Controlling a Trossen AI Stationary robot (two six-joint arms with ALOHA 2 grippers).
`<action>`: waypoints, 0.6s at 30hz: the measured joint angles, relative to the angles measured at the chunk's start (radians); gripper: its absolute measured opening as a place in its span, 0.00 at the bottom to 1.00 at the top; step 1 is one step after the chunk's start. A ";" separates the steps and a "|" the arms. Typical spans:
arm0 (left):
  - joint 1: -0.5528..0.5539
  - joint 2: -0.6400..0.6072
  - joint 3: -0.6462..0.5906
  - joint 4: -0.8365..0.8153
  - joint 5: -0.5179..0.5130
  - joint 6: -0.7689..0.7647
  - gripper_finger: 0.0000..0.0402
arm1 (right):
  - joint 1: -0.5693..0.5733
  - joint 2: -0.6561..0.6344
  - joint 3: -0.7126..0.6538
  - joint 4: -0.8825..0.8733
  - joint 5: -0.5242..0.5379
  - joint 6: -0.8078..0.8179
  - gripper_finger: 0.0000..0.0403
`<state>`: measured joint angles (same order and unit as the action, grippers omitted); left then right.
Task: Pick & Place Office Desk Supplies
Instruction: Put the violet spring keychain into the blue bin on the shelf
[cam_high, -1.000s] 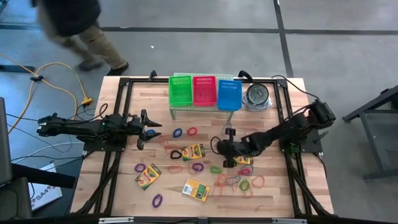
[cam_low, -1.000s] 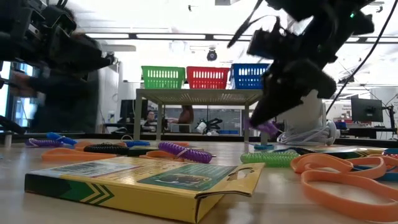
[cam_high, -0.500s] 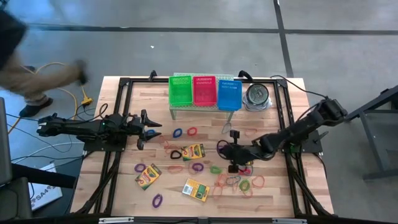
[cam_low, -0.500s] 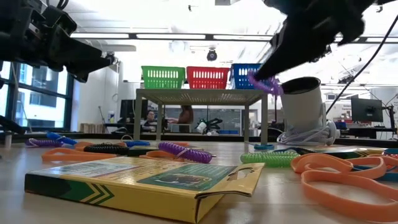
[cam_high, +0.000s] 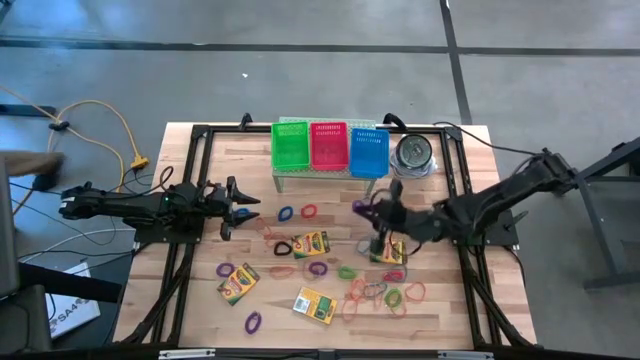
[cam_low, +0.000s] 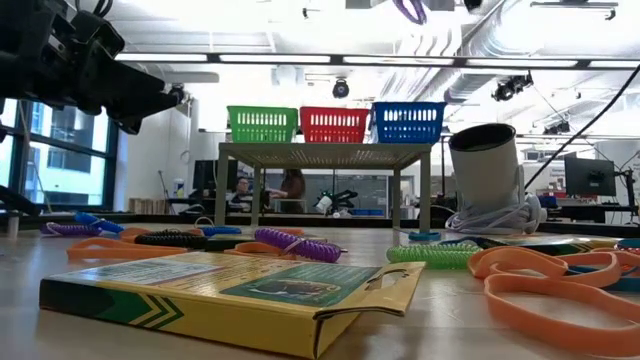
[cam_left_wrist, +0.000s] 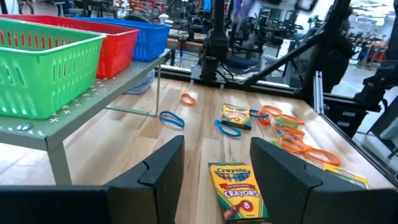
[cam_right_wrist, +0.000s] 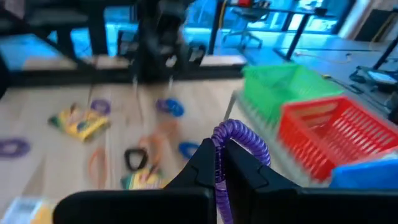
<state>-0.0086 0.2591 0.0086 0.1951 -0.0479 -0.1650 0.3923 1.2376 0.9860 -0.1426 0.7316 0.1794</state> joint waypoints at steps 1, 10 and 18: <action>0.000 0.000 0.000 0.000 0.000 0.000 0.45 | -0.015 -0.004 0.025 -0.021 0.000 -0.002 0.01; 0.000 0.000 0.000 0.000 0.000 0.004 0.45 | -0.196 -0.009 0.123 -0.150 -0.031 0.008 0.01; 0.000 0.000 0.000 0.000 0.000 0.015 0.45 | -0.421 -0.009 0.137 -0.204 -0.184 0.064 0.01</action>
<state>-0.0086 0.2592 0.0086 0.1951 -0.0475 -0.1501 -0.0291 1.2282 1.1229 -0.3467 0.5479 0.2437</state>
